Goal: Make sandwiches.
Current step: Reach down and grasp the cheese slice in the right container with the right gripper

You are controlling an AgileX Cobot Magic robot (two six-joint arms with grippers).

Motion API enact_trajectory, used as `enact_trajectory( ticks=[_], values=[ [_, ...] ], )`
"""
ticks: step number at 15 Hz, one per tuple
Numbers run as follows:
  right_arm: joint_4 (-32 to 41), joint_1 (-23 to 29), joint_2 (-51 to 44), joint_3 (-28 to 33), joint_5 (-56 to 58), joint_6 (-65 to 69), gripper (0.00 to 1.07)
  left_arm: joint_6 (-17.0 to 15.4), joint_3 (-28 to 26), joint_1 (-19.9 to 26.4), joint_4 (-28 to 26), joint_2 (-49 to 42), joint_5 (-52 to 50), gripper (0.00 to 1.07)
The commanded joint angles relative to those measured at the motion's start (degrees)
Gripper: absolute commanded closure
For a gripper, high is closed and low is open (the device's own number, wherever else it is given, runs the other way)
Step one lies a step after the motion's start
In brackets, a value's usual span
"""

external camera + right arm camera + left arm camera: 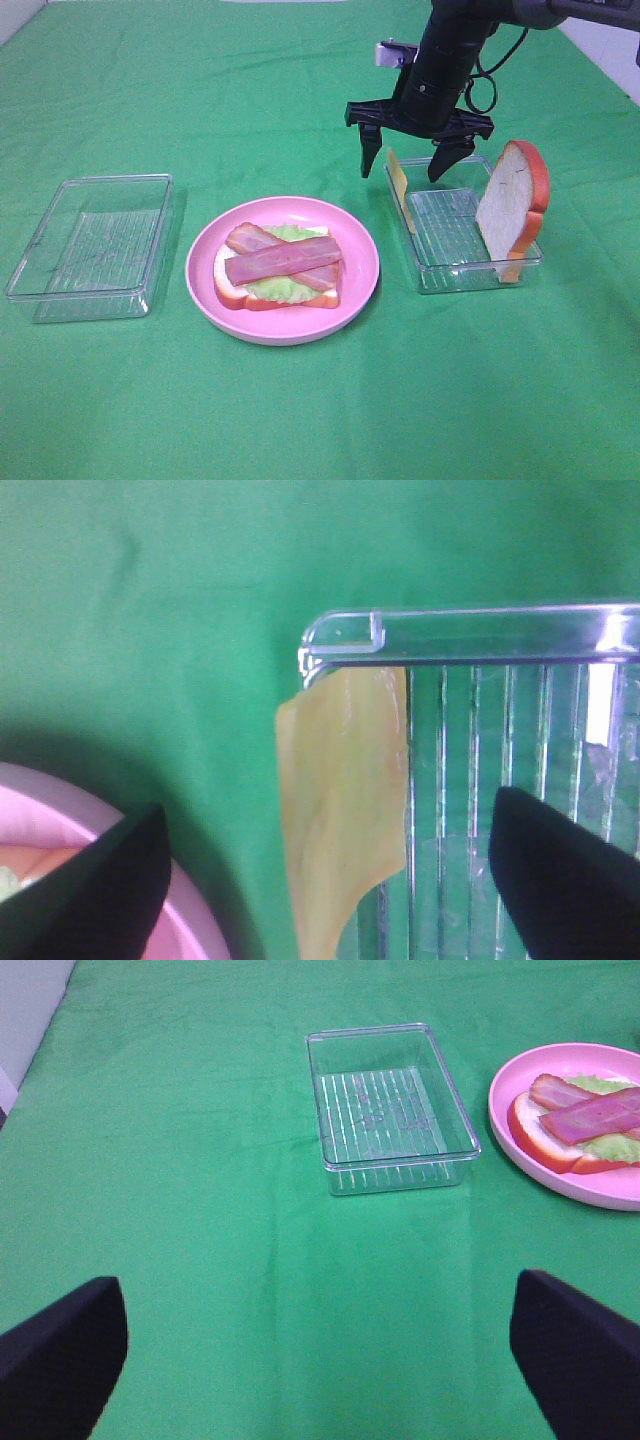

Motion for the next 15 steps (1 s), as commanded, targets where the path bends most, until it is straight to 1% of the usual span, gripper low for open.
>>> enact_trajectory(
  ticks=[1, 6, 10, 12, 15],
  values=[
    [0.52, -0.23, 0.23, -0.23, 0.29, -0.63, 0.27, -0.23, 0.11, -0.29, -0.06, -0.63, -0.8, 0.09],
    [0.52, -0.23, 0.4, -0.23, 0.52, -0.63, 0.33, -0.23, 0.11, -0.29, -0.06, -0.63, -0.8, 0.09],
    [0.52, -0.23, 0.52, -0.23, 1.6, -0.63, 0.49, -0.23, 0.11, -0.29, -0.06, -0.63, -0.8, 0.09],
    [0.52, -0.23, 0.52, -0.23, 1.72, -0.63, 0.6, -0.23, 0.11, -0.29, -0.06, -0.63, -0.8, 0.09],
    [0.52, -0.23, 0.52, -0.23, 1.6, -0.63, 0.82, -0.23, 0.11, -0.29, -0.06, -0.63, -0.8, 0.09]
  ],
)
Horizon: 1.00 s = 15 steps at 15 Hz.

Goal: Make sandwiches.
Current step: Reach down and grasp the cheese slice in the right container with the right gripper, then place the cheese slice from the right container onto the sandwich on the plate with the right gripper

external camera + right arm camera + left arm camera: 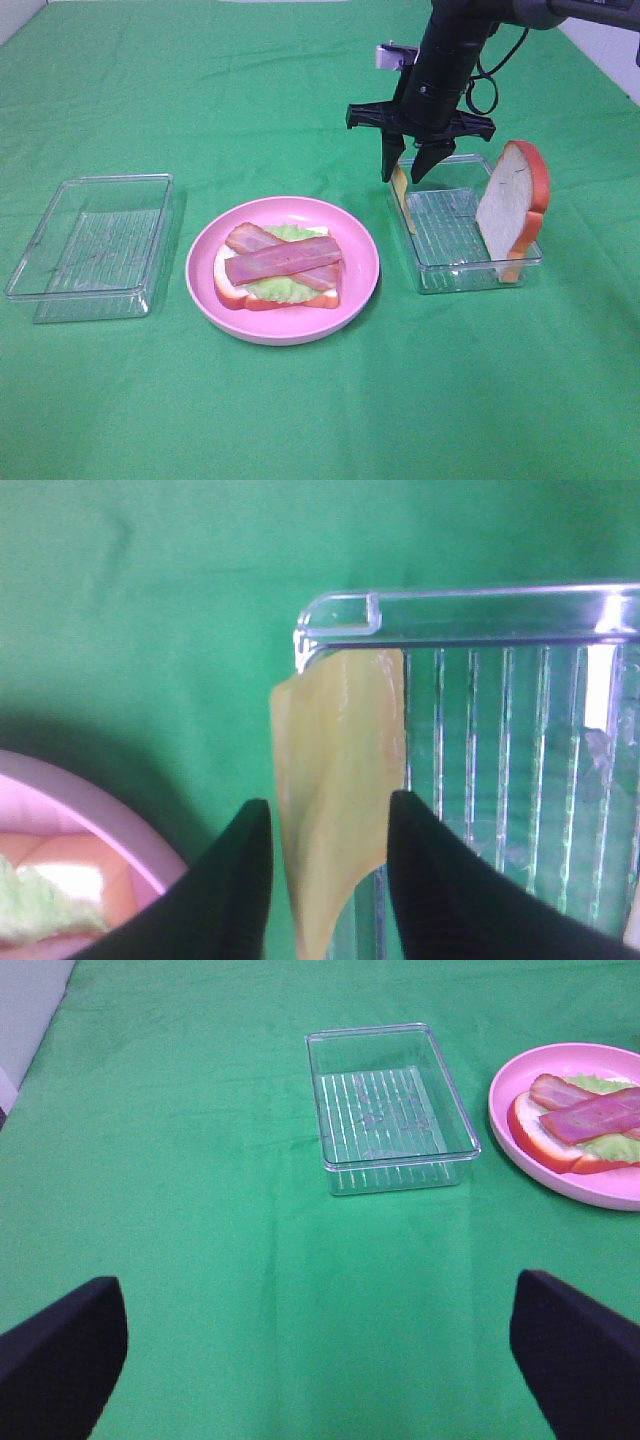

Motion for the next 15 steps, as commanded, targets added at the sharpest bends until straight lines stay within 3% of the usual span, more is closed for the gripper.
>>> enact_trajectory(
  ticks=[1, 3, 10, 15],
  values=[
    [0.52, -0.23, 0.52, -0.23, 0.29, -0.57, 0.92, -0.23, 0.11, -0.29, -0.06, -0.63, -0.8, 0.09],
    [0.52, -0.23, 0.52, -0.23, -0.17, -0.46, 1.07, -0.23, 0.11, -0.29, -0.06, -0.63, -0.8, 0.09],
    [-0.17, -0.23, -1.03, -0.29, 4.41, 0.11, 1.07, -0.23, 0.11, -0.29, -0.06, -0.63, -0.8, 0.09],
    [0.06, -0.11, -9.34, -0.23, 7.85, 1.09, 1.07, -0.23, 0.11, -0.29, -0.06, -0.63, -0.8, 0.09]
  ],
)
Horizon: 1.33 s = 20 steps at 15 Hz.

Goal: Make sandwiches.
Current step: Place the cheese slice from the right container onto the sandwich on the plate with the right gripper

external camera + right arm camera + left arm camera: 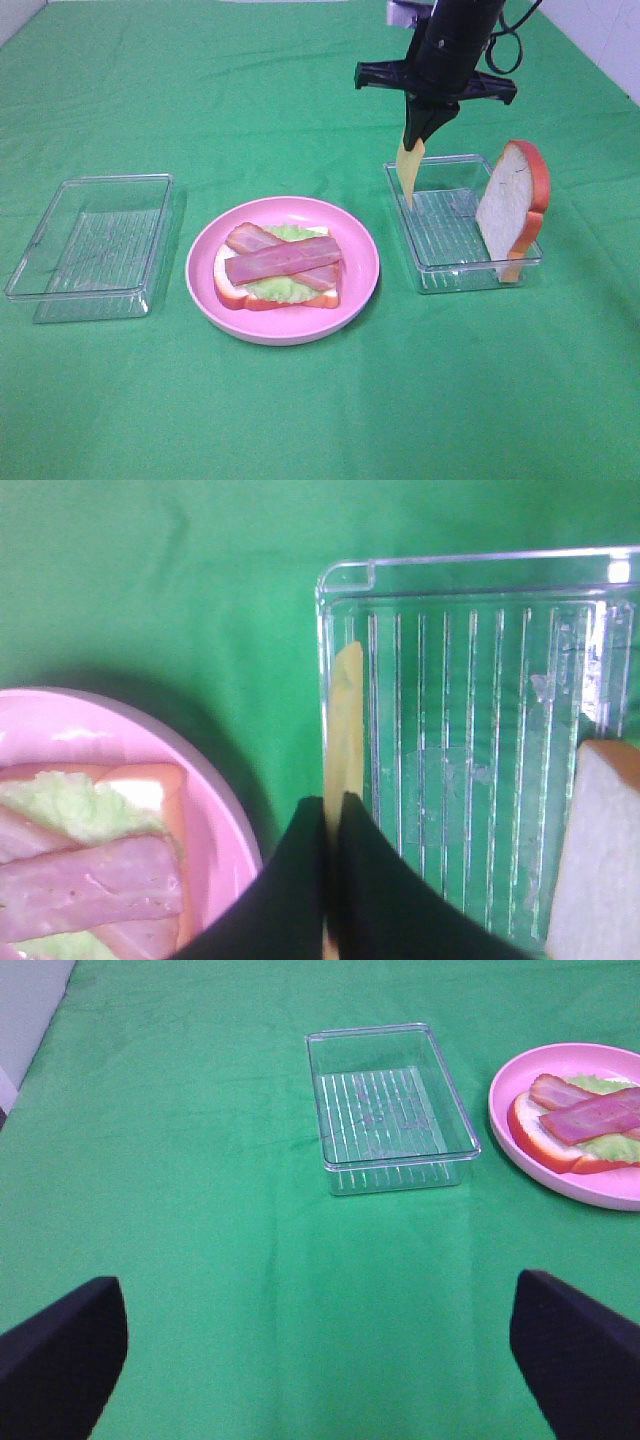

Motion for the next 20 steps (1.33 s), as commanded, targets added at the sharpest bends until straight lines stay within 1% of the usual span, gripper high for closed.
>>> enact_trajectory(
  ticks=[1, 5, 7, 8, 9, 10, 11, 13, 14, 16, 18, 20],
  values=[
    [1.2, -0.06, -4.18, -0.17, 3.44, 0.52, 1.07, -0.23, 0.11, -0.29, -0.06, -0.63, -0.8, 0.09],
    [12.15, 1.2, -9.68, 1.26, -1.49, -3.67, 1.07, -0.23, 0.11, -0.29, -0.06, -0.63, -0.8, 0.09],
    [18.05, 2.69, -11.34, 4.35, -4.07, -6.36, 1.07, -0.23, 0.11, -0.29, -0.06, -0.63, -0.8, 0.09],
    [19.94, 3.9, -11.86, 7.16, -6.07, -7.28, 1.07, -0.23, 0.11, -0.29, -0.06, -0.63, -0.8, 0.09],
    [21.49, 5.21, -12.89, 11.63, -9.45, -7.56, 1.07, -0.23, 0.11, -0.29, -0.06, -0.63, -0.8, 0.09],
    [23.55, 5.56, -13.75, 14.9, -12.38, -8.71, 1.07, -0.23, 0.11, -0.29, -0.06, -0.63, -0.8, 0.09],
    [27.27, 6.13, -14.78, 18.33, -15.3, -11.75, 1.07, -0.23, 0.11, -0.29, -0.06, -0.63, -0.8, 0.09],
    [38.5, 6.7, -17.53, 26.01, -22.0, -21.26, 1.07, -0.23, 0.11, -0.29, -0.06, -0.63, -0.8, 0.09],
    [44.69, 6.65, -17.76, 28.65, -22.69, -25.32, 1.07, -0.23, 0.11, -0.29, -0.06, -0.63, -0.8, 0.09],
    [47.9, 6.65, -17.59, 30.6, -22.69, -27.96, 1.07, -0.23, 0.11, -0.29, -0.06, -0.63, -0.8, 0.09],
    [48.13, 6.65, -17.02, 32.66, -22.69, -28.07, 1.07, -0.23, 0.11, -0.29, -0.06, -0.63, -0.8, 0.09],
    [49.1, 6.65, -15.87, 32.77, -22.69, -28.02, 1.07, -0.23, 0.11, -0.29, -0.06, -0.63, -0.8, 0.09]
  ],
)
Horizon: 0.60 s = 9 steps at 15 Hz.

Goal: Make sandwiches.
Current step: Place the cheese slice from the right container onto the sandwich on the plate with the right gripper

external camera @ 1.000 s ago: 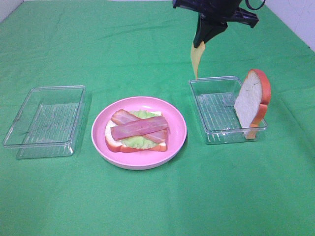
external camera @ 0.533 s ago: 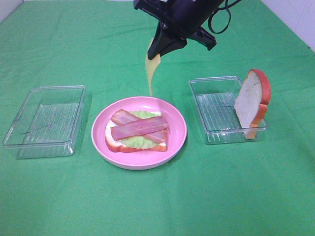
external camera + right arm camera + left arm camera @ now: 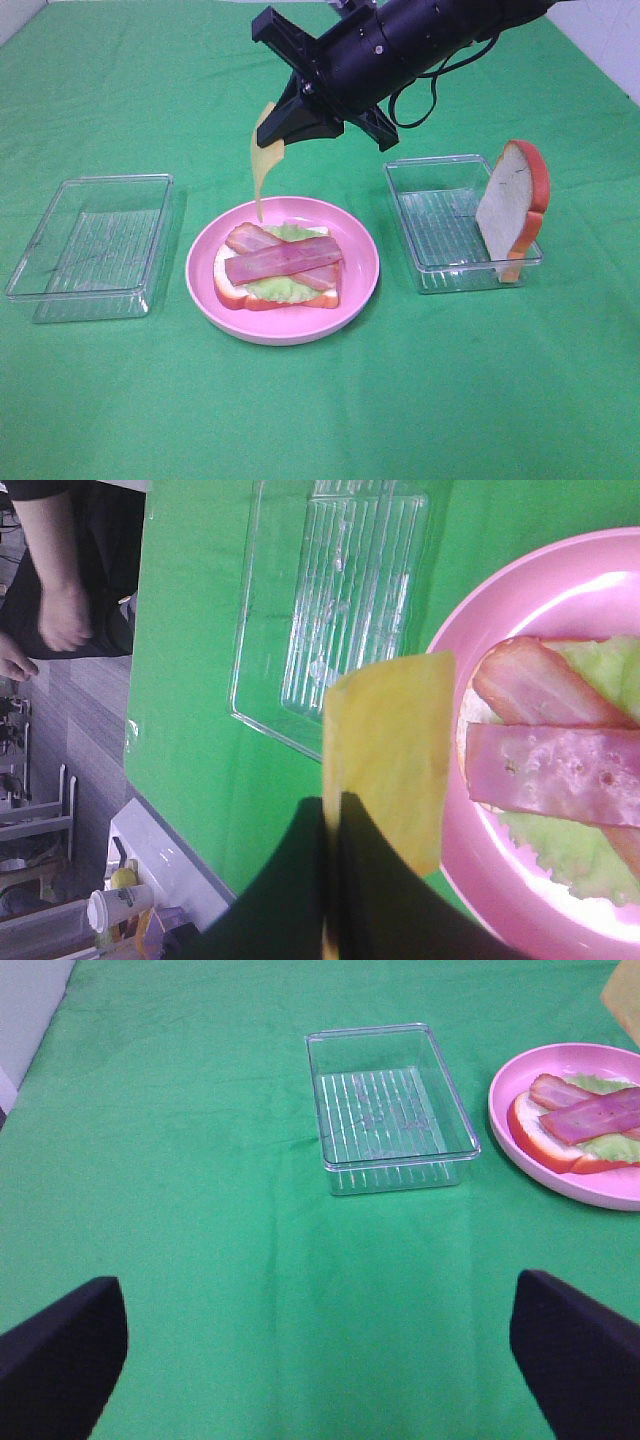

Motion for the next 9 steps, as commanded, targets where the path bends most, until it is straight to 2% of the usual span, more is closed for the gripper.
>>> enact_trajectory(
  ticks=[1, 6, 9],
  values=[
    [3.55, -0.06, 1.83, 0.29, 0.0, -0.86, 1.07, -0.23, 0.11, -0.29, -0.06, -0.63, -0.8, 0.09],
    [16.79, -0.06, 8.65, 0.11, 2.46, -8.42, 1.07, -0.23, 0.11, -0.29, -0.06, -0.63, -0.8, 0.09],
    [17.53, -0.06, 12.09, 0.11, 3.95, -9.85, 1.07, -0.23, 0.11, -0.29, -0.06, -0.63, -0.8, 0.09]
  ],
)
